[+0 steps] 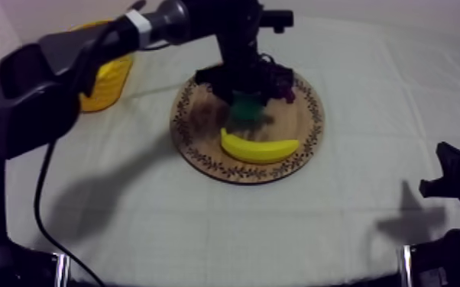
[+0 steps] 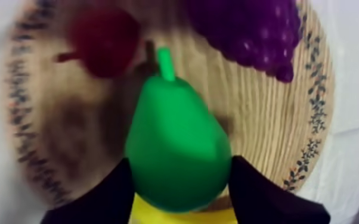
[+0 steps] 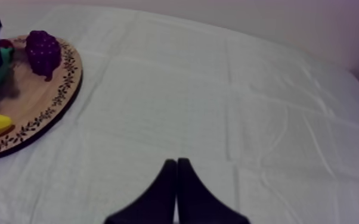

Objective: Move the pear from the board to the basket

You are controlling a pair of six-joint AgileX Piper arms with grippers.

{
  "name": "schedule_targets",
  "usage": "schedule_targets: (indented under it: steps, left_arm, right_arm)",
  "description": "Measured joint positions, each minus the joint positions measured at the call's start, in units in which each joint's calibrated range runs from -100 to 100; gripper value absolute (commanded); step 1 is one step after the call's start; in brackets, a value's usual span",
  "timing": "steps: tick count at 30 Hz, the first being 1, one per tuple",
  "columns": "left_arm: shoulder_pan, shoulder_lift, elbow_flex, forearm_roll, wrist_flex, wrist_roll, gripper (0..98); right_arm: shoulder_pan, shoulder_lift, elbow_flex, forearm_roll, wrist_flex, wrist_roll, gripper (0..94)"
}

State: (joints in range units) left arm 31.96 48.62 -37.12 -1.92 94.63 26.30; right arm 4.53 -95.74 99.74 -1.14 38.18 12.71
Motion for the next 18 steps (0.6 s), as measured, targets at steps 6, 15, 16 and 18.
schedule_targets:
  steps: [6, 15, 16, 18]
  left_arm:
    - [-2.7, -14.2, 6.7, -4.86, 4.3, 2.8, 50.4]
    - [-12.0, -33.7, 17.1, -7.69, 4.8, 1.9, 51.0]
    - [-13.2, -34.9, 18.4, -7.84, 4.3, 1.6, 51.1]
    - [-15.3, -36.2, 20.8, -8.01, 3.2, 1.0, 51.2]
  right_arm:
    - [0.0, 0.0, 0.0, 0.0, 0.0, 0.0, 0.3]
    - [0.0, 0.0, 0.0, 0.0, 0.0, 0.0, 0.3]
    - [0.0, 0.0, 0.0, 0.0, 0.0, 0.0, 0.3]
    - [0.0, 0.0, 0.0, 0.0, 0.0, 0.0, 0.3]
